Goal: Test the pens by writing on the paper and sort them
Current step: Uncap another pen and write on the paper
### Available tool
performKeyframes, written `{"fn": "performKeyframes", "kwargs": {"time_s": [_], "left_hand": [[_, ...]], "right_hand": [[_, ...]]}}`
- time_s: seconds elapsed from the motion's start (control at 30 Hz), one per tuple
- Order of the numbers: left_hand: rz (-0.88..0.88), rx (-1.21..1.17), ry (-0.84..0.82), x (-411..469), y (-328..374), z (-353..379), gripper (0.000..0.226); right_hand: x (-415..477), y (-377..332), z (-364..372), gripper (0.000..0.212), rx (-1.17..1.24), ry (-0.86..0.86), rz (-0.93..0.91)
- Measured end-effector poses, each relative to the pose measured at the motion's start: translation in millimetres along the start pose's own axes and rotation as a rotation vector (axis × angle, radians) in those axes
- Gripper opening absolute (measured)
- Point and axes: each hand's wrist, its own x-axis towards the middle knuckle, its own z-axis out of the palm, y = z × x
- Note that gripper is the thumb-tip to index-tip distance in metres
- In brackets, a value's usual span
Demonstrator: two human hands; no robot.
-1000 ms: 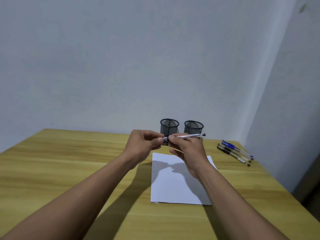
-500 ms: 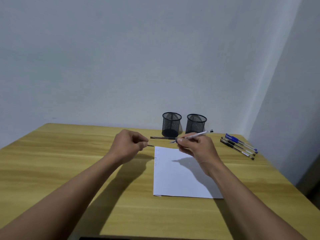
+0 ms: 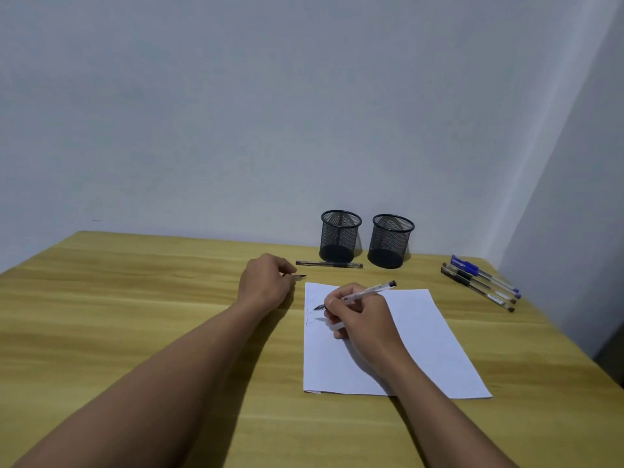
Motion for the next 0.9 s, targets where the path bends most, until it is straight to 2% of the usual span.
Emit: {"fn": "performKeyframes", "kwargs": {"time_s": [0.23,0.33,0.53,0.63,0.73,0.8,0.9], "left_hand": [[0.027,0.051,-0.028,17.0,4.8,16.8,0.01],[0.017,0.032,-0.049,13.7,3.8,12.2,0.017],[0.041,-0.04,-0.049,-40.6,1.0,-10.0,0.021],[0.161,-0.048,-0.148,-78.5,-9.1,-23.8,0.039],[0.267,0.149,-0.236,-97.2,-15.8,-32.1,0.059],[0.259,0.231,-0.286,-99.6,-18.8,-35.4,0.07],[0.223,0.255,-0.309,-98.3,-25.3,-37.3,0.066]], "right_hand": [[4.5,10.1,1.2,0.011,-0.063,0.003,-0.008],[5.2,11.3,1.5,0.012,-0.1,0.01,-0.014],[3.0,9.0,1.3,0.013,-0.123,0.017,-0.003],[2.3,10.8,2.7,0.011,-0.166,0.022,-0.009],[0.9,9.7,5.2,0.011,-0.214,0.044,-0.027],[-0.3,5.9,7.7,0.012,-0.228,0.041,-0.024],[-1.0,3.9,12.6,0.011,-0.207,0.028,-0.005]]}}
